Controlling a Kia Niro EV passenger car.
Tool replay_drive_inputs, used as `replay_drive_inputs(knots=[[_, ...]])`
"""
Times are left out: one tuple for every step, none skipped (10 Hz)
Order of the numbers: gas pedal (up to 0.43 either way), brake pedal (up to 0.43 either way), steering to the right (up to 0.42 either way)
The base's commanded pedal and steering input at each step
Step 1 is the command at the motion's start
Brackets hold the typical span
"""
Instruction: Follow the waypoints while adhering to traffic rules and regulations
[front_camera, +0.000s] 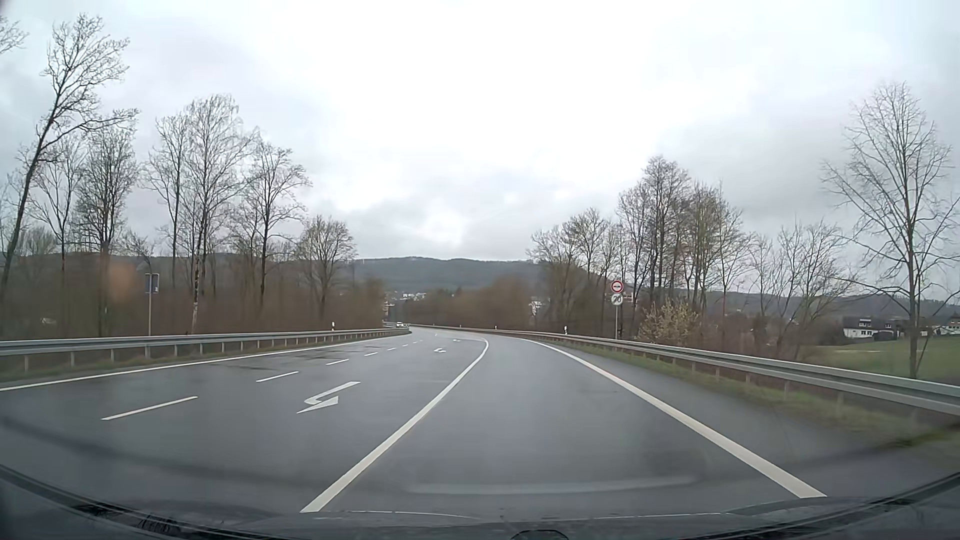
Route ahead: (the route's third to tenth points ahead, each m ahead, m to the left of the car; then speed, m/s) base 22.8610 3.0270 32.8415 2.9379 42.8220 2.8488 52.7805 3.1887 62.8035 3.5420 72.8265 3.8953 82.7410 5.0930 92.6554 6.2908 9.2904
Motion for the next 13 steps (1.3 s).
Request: replay_drive_inputs(knots=[[0.488, 0.0, 0.02], [0.488, 0.0, 0.014], [0.488, 0.0, 0.012], [0.488, 0.0, 0.01], [0.488, 0.0, 0.007], [0.488, 0.0, 0.004], [0.488, 0.0, 0.003], [0.488, 0.0, 0.003], [0.488, 0.0, 0.001], [0.488, 0.0, -0.001], [0.488, 0.0, 0.0], [0.488, 0.0, 0.0], [0.488, 0.0, 0.0]])
